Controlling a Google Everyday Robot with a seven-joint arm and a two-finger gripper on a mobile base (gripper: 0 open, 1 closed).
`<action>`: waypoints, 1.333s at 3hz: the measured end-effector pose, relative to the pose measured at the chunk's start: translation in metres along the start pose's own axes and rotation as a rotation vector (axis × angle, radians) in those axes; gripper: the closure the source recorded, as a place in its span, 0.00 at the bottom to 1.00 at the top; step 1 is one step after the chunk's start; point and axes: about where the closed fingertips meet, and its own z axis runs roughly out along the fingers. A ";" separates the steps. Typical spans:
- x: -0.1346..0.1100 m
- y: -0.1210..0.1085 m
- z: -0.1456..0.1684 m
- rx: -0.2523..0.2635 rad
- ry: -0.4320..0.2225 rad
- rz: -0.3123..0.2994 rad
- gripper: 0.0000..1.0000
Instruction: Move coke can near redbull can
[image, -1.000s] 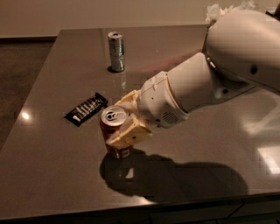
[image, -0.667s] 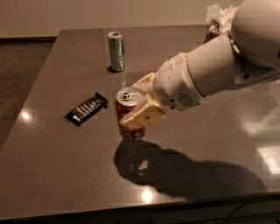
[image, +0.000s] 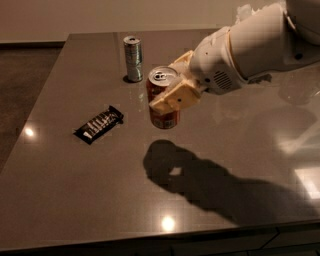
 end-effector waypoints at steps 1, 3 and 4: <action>-0.001 -0.003 -0.002 0.008 0.003 -0.001 1.00; -0.008 -0.042 0.016 0.079 -0.065 0.069 1.00; -0.008 -0.078 0.037 0.092 -0.100 0.114 1.00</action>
Offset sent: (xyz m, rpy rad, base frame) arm 0.0401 -0.0031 0.0040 0.0892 -0.0195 -0.1490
